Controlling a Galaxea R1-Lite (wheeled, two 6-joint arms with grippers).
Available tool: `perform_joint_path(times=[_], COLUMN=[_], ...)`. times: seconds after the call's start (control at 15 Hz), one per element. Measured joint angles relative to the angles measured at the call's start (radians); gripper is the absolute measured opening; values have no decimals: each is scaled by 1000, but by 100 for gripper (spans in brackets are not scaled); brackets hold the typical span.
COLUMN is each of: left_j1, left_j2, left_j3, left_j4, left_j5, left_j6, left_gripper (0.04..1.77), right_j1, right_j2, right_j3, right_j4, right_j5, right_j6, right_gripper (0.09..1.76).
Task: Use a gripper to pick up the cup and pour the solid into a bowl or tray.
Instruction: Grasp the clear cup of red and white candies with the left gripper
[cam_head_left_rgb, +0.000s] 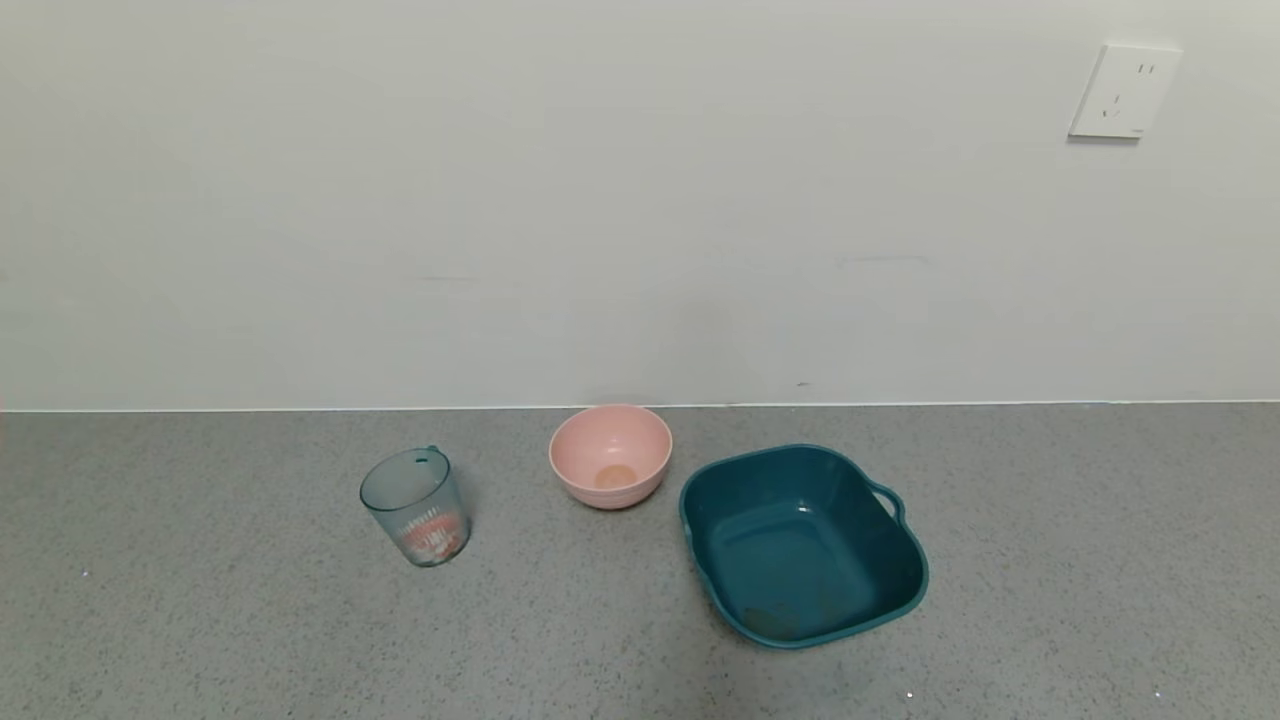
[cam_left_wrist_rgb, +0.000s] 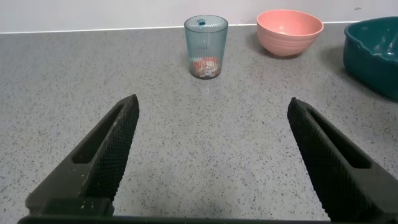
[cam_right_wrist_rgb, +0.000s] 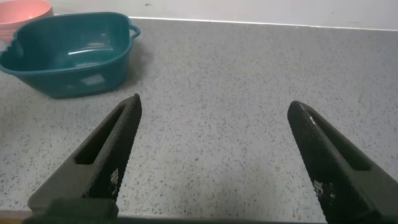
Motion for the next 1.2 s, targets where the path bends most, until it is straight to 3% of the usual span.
perform_joint_path(times=[0.93, 1.2], left_j1=[0, 0], left_j2=[0, 9], left_j3=[0, -81], left_j4=[0, 90], left_j5=[0, -29], left_j6=[0, 6], left_gripper=[172, 172], right_j1=[0, 0], right_j2=[0, 0], right_j3=[0, 0], right_j4=[0, 0], right_j5=[0, 0], right_j6=[0, 0], right_gripper=[171, 171])
